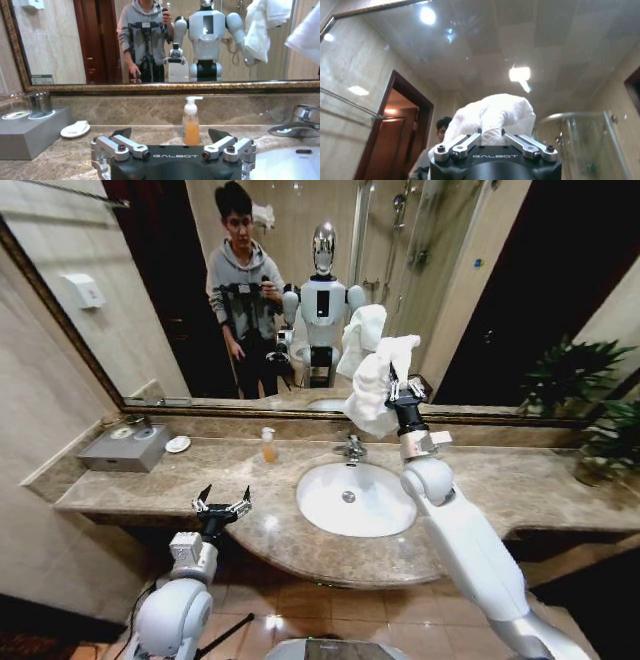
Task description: Pick up the towel from the sink counter and wipe the mirror surface.
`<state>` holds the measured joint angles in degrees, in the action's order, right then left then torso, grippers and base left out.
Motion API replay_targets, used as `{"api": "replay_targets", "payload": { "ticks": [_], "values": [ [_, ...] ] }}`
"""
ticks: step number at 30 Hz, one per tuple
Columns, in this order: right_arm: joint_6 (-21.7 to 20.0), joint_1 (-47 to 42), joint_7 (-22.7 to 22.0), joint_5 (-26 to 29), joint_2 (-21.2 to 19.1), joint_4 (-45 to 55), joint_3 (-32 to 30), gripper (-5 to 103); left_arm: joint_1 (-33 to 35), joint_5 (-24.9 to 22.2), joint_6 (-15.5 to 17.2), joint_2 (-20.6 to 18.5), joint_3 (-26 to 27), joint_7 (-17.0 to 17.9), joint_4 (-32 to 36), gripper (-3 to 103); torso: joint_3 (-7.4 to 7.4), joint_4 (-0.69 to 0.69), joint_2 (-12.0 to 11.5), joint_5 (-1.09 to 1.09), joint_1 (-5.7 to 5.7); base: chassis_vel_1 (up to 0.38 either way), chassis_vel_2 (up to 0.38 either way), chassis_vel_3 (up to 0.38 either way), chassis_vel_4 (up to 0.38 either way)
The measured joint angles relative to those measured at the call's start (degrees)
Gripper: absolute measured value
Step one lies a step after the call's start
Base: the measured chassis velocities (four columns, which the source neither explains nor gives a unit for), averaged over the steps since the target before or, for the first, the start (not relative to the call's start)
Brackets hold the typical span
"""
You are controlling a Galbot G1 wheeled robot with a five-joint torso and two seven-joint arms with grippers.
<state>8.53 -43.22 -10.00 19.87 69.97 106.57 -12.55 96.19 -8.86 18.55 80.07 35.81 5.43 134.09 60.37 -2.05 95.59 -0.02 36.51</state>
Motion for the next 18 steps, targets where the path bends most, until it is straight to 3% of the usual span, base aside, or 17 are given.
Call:
{"api": "replay_targets", "payload": {
  "ticks": [2, 10, 13, 18],
  "values": [
    [-0.85, 0.21, -0.97, -0.69, 2.74, 0.87, 0.97, 5, -0.01, 0.00, 0.00, 0.01, -0.02, -0.02, 0.00, 100, 0.01, -0.01, 0.00, 0.02, 0.01, 0.000, 0.000, 0.000, 0.000],
    [0.18, 3.87, -1.11, -1.16, 2.51, -2.41, 2.47, 5, 0.00, 0.00, 0.00, 0.02, -0.03, -0.03, 0.00, 100, 0.00, 0.04, 0.00, 0.02, 0.01, -0.020, -0.033, 0.022, 0.028],
    [-0.25, 6.41, -0.64, -1.38, 4.49, -3.38, 4.08, 5, 0.00, 0.00, 0.00, 0.02, -0.03, -0.03, 0.00, 100, 0.00, 0.03, 0.00, 0.02, 0.00, 0.000, 0.000, 0.000, 0.000],
    [0.70, 16.24, 1.00, -3.42, 11.47, -12.04, 7.48, 5, -0.01, 0.00, 0.00, 0.01, -0.02, -0.03, 0.00, 100, 0.01, -0.04, 0.00, 0.00, 0.00, 0.000, 0.000, 0.000, 0.000]
  ]
}}
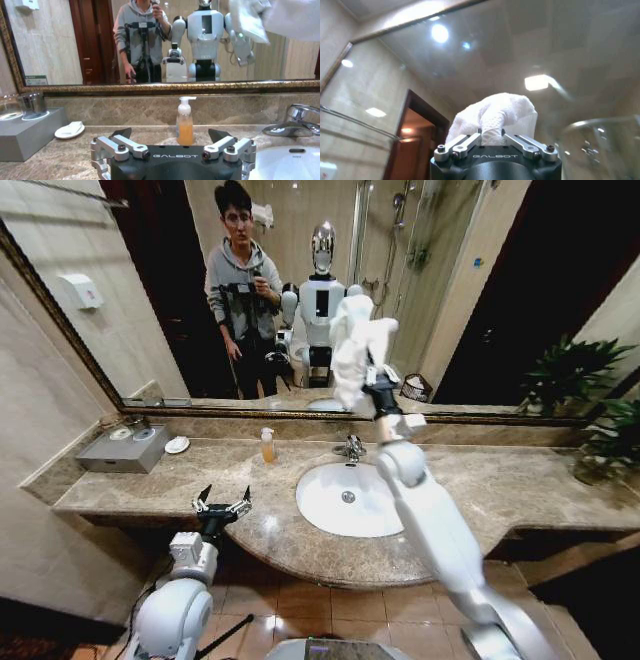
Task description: Pick up the towel from the sink counter and wipe the mirror surface.
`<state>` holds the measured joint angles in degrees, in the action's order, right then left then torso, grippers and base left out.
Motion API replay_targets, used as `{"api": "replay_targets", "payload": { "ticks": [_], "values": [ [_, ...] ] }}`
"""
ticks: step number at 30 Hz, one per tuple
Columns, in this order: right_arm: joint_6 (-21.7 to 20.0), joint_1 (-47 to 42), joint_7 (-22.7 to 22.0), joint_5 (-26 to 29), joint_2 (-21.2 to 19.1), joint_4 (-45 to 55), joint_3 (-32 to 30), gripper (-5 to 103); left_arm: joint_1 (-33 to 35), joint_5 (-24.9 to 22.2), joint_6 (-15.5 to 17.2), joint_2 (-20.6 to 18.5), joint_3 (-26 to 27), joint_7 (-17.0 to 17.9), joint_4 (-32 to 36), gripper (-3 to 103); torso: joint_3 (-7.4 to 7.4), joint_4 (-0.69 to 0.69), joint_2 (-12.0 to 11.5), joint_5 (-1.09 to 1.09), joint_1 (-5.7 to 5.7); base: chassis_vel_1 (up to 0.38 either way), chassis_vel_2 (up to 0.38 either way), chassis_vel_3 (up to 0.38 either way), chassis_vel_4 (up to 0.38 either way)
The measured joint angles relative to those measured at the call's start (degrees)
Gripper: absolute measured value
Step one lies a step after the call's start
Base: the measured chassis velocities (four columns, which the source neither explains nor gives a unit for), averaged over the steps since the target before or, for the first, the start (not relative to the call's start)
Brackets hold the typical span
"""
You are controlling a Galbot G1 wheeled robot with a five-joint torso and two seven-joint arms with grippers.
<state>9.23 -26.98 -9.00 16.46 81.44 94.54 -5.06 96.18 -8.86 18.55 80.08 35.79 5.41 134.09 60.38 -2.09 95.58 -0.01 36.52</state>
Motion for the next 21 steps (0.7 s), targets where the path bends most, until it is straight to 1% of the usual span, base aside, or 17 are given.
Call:
{"api": "replay_targets", "payload": {
  "ticks": [2, 3, 4, 6, 7, 8, 10, 11, 13, 15, 16, 19, 21],
  "values": [
    [0.68, 6.68, 0.50, -1.36, 3.36, -5.19, 0.98, 5, 0.00, 0.00, 0.00, 0.00, 0.01, 0.01, 0.00, 100, 0.00, 0.01, 0.00, -0.02, 0.01, 0.000, 0.000, 0.000, 0.000],
    [0.94, 8.81, 0.58, -1.86, 4.46, -7.01, 1.23, 5, 0.01, 0.00, 0.00, 0.00, 0.00, -0.01, 0.00, 100, 0.00, 0.02, 0.00, -0.02, 0.01, 0.000, 0.000, 0.000, 0.000],
    [0.94, 8.81, 0.58, -1.86, 4.46, -7.01, 1.23, 5, 0.01, 0.00, 0.00, 0.00, 0.00, -0.01, 0.00, 100, 0.00, 0.02, 0.00, -0.02, 0.01, 0.000, 0.000, 0.000, 0.000],
    [2.05, 15.85, 0.89, -4.14, 8.38, -14.40, 1.43, 5, 0.01, 0.00, 0.00, 0.00, 0.00, -0.01, 0.00, 100, 0.00, 0.04, 0.00, -0.02, 0.01, 0.000, 0.000, 0.000, 0.000],
    [2.60, 18.28, 1.02, -5.24, 9.85, -17.42, 1.24, 5, 0.00, 0.00, 0.00, 0.00, 0.00, 0.00, 0.00, 100, 0.00, 0.02, 0.00, -0.02, 0.02, 0.000, 0.000, 0.000, 0.000],
    [2.60, 18.28, 1.02, -5.24, 9.85, -17.42, 1.24, 5, 0.00, 0.00, 0.00, 0.00, 0.00, 0.00, 0.00, 100, 0.00, 0.02, 0.00, -0.02, 0.02, 0.000, 0.000, 0.000, 0.000],
    [3.59, 22.75, 1.08, -7.16, 10.94, -23.01, 0.47, 5, 0.01, 0.00, 0.00, 0.01, 0.01, 0.01, 0.00, 100, 0.00, 0.00, 0.00, -0.04, 0.01, 0.000, 0.000, 0.000, 0.000],
    [3.59, 22.75, 1.08, -7.16, 10.94, -23.01, 0.47, 5, 0.01, 0.00, 0.00, 0.01, 0.01, 0.01, 0.00, 100, 0.00, 0.00, 0.00, -0.04, 0.01, 0.000, 0.000, 0.000, 0.000],
    [4.49, 26.28, 0.99, -8.92, 11.12, -27.81, -0.56, 5, 0.01, 0.00, 0.00, 0.00, 0.00, 0.00, 0.00, 100, 0.00, 0.04, 0.00, -0.02, 0.01, 0.000, 0.000, 0.000, 0.000],
    [6.15, 31.19, 0.88, -11.96, 11.09, -34.93, -2.12, 5, 0.00, 0.00, 0.00, 0.01, 0.00, 0.00, 0.00, 100, 0.00, 0.06, 0.00, 0.00, 0.01, 0.000, 0.000, 0.000, 0.000],
    [6.15, 31.19, 0.88, -11.96, 11.09, -34.93, -2.12, 5, 0.00, 0.00, 0.00, 0.01, 0.00, 0.00, 0.00, 100, 0.00, 0.06, 0.00, 0.00, 0.01, 0.000, 0.000, 0.000, 0.000],
    [8.00, 35.62, 0.85, -14.19, 10.96, -42.64, -3.26, 5, 0.01, 0.00, 0.00, 0.00, 0.00, 0.00, 0.00, 100, 0.00, 0.06, 0.00, 0.01, 0.01, 0.000, 0.000, 0.000, 0.000],
    [8.34, 36.51, 0.77, -14.42, 10.94, -43.97, -3.10, 5, 0.00, 0.00, 0.00, 0.00, 0.00, 0.00, 0.00, 100, 0.00, 0.06, 0.00, 0.02, 0.01, 0.000, 0.000, 0.000, 0.000]
  ]
}}
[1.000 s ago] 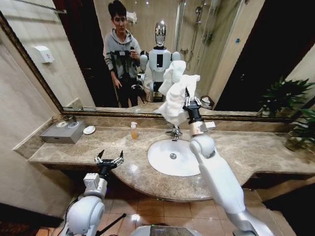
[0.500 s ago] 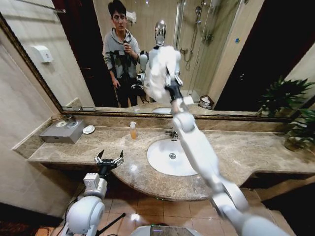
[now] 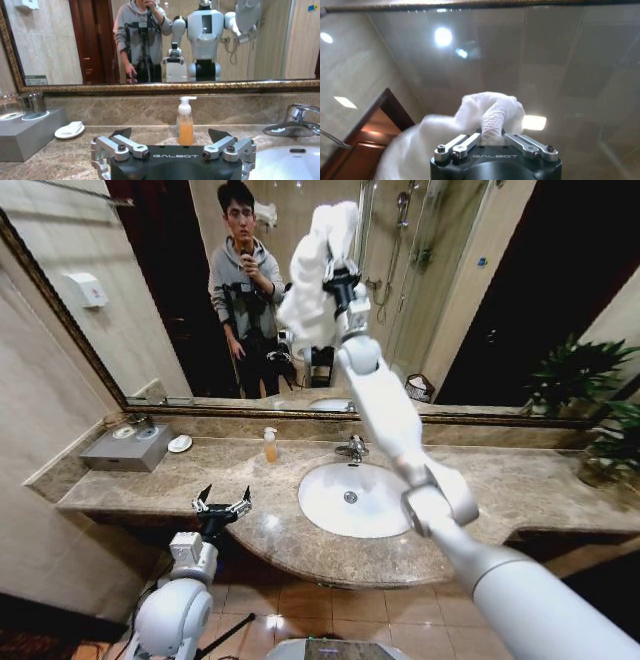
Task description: Pick up the towel from the sink counter and wipe the mirror surface.
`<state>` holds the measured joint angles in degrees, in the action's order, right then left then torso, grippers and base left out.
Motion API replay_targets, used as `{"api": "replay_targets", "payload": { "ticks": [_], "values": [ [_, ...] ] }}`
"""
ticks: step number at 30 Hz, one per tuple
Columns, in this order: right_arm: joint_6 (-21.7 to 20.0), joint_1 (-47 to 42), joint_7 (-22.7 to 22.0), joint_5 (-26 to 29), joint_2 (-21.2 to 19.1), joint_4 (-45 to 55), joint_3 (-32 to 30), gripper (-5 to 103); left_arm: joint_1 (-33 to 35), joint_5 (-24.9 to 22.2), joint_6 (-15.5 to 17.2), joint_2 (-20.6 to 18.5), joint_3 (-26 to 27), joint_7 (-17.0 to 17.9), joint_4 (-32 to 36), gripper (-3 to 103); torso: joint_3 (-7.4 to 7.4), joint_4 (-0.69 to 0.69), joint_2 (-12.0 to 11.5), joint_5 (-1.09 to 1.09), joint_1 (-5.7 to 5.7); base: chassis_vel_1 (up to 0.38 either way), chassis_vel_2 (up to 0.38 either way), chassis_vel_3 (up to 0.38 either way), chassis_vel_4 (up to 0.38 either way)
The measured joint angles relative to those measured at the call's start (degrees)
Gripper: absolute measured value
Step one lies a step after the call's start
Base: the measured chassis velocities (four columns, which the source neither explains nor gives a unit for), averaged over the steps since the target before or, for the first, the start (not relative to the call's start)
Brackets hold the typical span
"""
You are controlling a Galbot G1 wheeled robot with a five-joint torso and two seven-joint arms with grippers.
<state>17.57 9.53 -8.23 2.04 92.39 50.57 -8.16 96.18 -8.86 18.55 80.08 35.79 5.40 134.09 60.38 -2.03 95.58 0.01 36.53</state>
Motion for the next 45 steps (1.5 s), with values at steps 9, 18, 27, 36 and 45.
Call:
{"api": "replay_targets", "payload": {
  "ticks": [9, 18, 27, 36, 45],
  "values": [
    [-0.76, -2.09, -1.34, -0.27, -0.11, 1.45, 1.25, 5, 0.01, 0.00, 0.00, 0.00, 0.00, 0.00, 0.00, 100, -0.01, -0.06, 0.01, -0.02, -0.02, 0.000, 0.000, 0.000, 0.000],
    [-2.51, -3.01, -4.94, -1.41, -0.19, 3.30, -2.36, 5, 0.01, 0.00, 0.00, 0.00, 0.00, 0.00, 0.00, 100, -0.01, -0.01, 0.01, -0.01, -0.02, 0.000, 0.000, 0.000, 0.000],
    [-1.33, -3.95, -1.85, -0.47, -0.23, 3.59, 0.87, 5, 0.00, 0.00, 0.00, 0.00, 0.00, 0.00, 0.00, 100, 0.00, -0.04, 0.01, -0.01, 0.00, 0.000, 0.000, 0.000, 0.000],
    [0.28, -3.56, 2.28, 2.48, -0.24, 2.50, 10.03, 5, 0.01, 0.00, 0.00, 0.00, 0.00, 0.00, 0.00, 100, 0.00, -0.07, 0.00, -0.03, 0.00, 0.000, 0.000, 0.000, 0.000],
    [-3.14, -5.96, -5.39, 1.26, -0.26, 4.91, 5.44, 5, 0.01, 0.00, 0.00, 0.00, 0.00, 0.00, 0.00, 100, 0.00, 0.00, 0.01, 0.00, -0.01, 0.000, 0.000, 0.000, 0.000]
  ]
}}
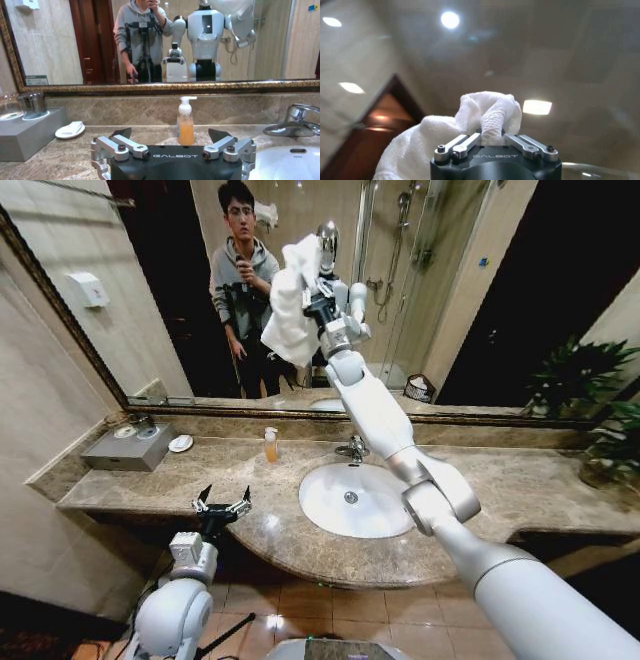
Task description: Pick up the towel from the sink counter and wipe the mirror surface.
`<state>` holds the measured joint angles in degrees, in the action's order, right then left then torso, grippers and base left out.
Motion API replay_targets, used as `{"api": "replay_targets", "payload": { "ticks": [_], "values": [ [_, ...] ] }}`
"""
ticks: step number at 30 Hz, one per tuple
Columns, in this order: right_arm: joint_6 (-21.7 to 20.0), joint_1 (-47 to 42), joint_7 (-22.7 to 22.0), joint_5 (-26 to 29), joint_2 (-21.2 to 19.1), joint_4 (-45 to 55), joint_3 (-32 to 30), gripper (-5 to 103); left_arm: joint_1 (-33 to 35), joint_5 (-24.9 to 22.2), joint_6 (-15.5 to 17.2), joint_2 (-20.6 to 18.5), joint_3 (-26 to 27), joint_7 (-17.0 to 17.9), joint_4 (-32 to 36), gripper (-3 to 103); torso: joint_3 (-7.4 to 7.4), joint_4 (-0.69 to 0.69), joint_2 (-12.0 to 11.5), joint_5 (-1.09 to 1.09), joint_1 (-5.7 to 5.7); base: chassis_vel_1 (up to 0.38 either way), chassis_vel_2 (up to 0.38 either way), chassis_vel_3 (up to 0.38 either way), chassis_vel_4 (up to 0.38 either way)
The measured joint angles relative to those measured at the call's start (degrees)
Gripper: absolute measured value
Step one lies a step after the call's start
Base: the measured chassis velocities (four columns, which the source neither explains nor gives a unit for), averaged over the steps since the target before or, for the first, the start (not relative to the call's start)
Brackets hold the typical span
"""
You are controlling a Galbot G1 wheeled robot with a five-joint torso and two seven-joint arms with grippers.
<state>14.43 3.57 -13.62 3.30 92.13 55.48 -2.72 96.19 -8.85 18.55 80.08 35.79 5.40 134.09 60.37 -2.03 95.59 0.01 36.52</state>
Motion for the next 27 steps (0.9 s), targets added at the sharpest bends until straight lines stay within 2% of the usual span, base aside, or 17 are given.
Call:
{"api": "replay_targets", "payload": {
  "ticks": [4, 9, 12, 15, 16, 18, 22, 26, 27],
  "values": [
    [-1.85, -0.45, -3.52, -1.37, 0.00, 3.07, -2.84, 5, 0.00, 0.00, 0.00, 0.00, 0.00, 0.00, 0.00, 100, 0.00, -0.03, 0.00, 0.00, 0.00, 0.000, 0.000, 0.000, 0.000],
    [-2.17, -0.51, -3.97, -1.71, 0.00, 3.82, -3.96, 5, 0.00, 0.00, 0.00, 0.00, 0.00, 0.00, 0.00, 100, 0.00, -0.02, 0.00, -0.01, -0.01, 0.000, 0.000, 0.000, 0.000],
    [-1.65, -0.59, -2.31, -1.18, 0.00, 3.53, -2.98, 5, 0.00, 0.00, 0.00, 0.00, 0.00, 0.00, 0.00, 100, 0.00, -0.02, 0.00, -0.02, -0.01, 0.000, 0.000, 0.000, 0.000],
    [0.91, -1.06, 2.82, 0.11, 0.01, 1.47, -0.68, 5, 0.00, 0.00, 0.00, 0.00, 0.00, 0.00, 0.00, 100, 0.00, -0.05, 0.00, -0.02, 0.00, 0.000, 0.000, 0.000, 0.000],
    [0.91, -1.06, 2.82, 0.11, 0.01, 1.47, -0.68, 5, 0.00, 0.00, 0.00, 0.00, 0.00, 0.00, 0.00, 100, 0.00, -0.05, 0.00, -0.02, 0.00, 0.000, 0.000, 0.000, 0.000],
    [3.24, -1.08, 6.84, 1.27, 0.02, -0.32, 0.56, 5, 0.00, 0.00, 0.00, 0.00, 0.00, 0.00, 0.00, 100, 0.00, -0.05, 0.00, -0.02, 0.00, 0.000, 0.000, 0.000, 0.000],
    [4.82, -0.50, 9.64, 1.84, 0.02, -2.68, 0.89, 5, 0.00, 0.00, 0.00, 0.00, 0.00, 0.00, 0.00, 100, 0.00, -0.03, 0.00, -0.02, 0.00, 0.000, 0.000, 0.000, 0.000],
    [4.40, -0.04, 8.48, 1.06, 0.02, -3.52, 0.30, 5, 0.00, 0.00, 0.00, 0.00, 0.00, 0.00, 0.00, 100, 0.00, -0.03, 0.00, -0.02, 0.00, 0.000, 0.000, 0.000, 0.000],
    [3.58, -0.05, 6.52, 0.38, 0.02, -3.31, -0.04, 5, 0.00, 0.00, 0.00, 0.00, 0.00, 0.00, 0.00, 100, 0.00, -0.04, 0.00, -0.02, 0.00, 0.000, 0.000, 0.000, 0.000]
  ]
}}
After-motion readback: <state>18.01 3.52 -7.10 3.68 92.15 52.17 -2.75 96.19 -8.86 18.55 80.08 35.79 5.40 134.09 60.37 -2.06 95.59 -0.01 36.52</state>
